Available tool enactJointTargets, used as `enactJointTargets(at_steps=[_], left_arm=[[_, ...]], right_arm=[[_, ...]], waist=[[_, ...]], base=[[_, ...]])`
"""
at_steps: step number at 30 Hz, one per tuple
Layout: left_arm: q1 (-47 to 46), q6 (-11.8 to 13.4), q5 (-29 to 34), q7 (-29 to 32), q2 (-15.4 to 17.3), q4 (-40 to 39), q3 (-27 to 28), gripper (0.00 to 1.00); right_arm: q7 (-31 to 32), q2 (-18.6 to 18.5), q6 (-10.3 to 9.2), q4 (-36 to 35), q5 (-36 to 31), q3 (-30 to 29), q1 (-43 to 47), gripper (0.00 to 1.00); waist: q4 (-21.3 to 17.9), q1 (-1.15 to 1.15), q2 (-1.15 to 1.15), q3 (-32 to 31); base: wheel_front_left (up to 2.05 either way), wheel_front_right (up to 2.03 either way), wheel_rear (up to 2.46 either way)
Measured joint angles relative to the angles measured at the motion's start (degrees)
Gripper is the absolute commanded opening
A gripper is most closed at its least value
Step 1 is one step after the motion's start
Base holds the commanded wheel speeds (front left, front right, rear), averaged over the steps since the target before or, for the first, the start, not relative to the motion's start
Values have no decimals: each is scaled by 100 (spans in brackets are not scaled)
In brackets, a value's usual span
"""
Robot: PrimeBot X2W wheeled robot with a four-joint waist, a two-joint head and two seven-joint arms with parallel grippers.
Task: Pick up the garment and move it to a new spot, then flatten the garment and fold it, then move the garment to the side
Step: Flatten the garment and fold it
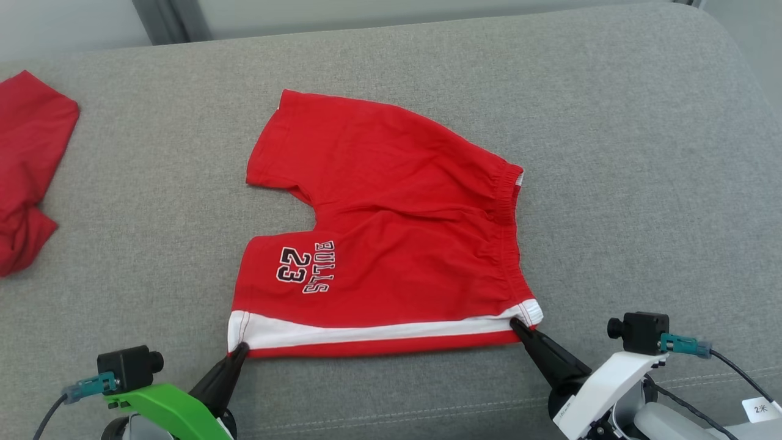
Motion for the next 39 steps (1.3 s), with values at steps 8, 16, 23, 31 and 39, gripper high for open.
enactJointTargets(at_steps=[8, 16, 23, 31, 39], left_arm=[[-76, -20, -112, -159, 65, -474, 313, 0], [-347, -70, -358, -210, 99, -929, 513, 0], [-806, -53, 142, -264, 324, -992, 579, 0], [-1358, 19, 415, -268, 310, -939, 510, 0], [-2047, 44, 493, -290, 81, -738, 506, 0]], right_arm=[[-105, -40, 0, -305, -57, -8, -25, 0], [-140, -53, 0, -548, -41, -226, -96, 0], [-156, -26, 0, -705, -14, -371, -426, 0], [-158, -8, 0, -700, -160, -487, -994, 0], [-159, 111, 0, -439, -324, -708, -1451, 0]], waist=[[-7, 0, 0, -37], [-35, 0, 0, -27], [-86, 0, 0, 87], [-182, 0, 0, 342], [-271, 0, 0, 651]], base=[[0, 0, 0], [0, 0, 0], [0, 0, 0], [0, 0, 0], [0, 0, 0]])
